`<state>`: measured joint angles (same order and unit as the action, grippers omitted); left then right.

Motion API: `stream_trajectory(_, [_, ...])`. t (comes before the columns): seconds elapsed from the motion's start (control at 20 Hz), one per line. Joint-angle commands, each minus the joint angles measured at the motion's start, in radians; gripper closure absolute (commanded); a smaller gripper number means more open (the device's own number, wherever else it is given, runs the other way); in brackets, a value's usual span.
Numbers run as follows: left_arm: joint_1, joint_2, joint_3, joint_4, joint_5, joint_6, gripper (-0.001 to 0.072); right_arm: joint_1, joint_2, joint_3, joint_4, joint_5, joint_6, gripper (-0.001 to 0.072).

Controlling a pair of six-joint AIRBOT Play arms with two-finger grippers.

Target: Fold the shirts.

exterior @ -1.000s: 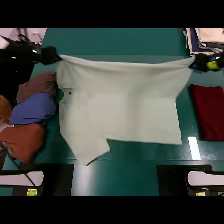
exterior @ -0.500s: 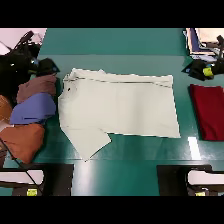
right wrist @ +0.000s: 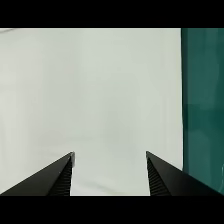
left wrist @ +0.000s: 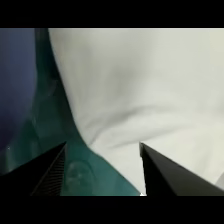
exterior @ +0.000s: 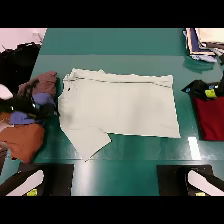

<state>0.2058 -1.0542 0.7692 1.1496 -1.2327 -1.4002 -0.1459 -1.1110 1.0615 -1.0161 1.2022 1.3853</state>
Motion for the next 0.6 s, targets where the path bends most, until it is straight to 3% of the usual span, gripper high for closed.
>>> stream_trajectory(0.0, [0.002,0.070,-0.201,-0.046,0.085,-0.014,0.0176,0.002,0.089,-0.062,0.004,-0.016,0.000,0.0208])
stream_trajectory(0.4, [0.002,0.070,-0.283,-0.187,0.250,0.022,0.0177,0.002,0.165,-0.062,0.003,-0.010,0.001,0.0209])
stream_trajectory(0.5, [0.002,0.070,-0.281,-0.208,0.280,0.034,0.0556,-0.008,0.164,-0.064,0.000,0.029,0.001,0.0209])
stream_trajectory(0.55, [0.002,0.070,-0.281,-0.234,0.287,0.068,0.0683,-0.020,0.164,-0.076,0.001,0.052,0.001,0.0209])
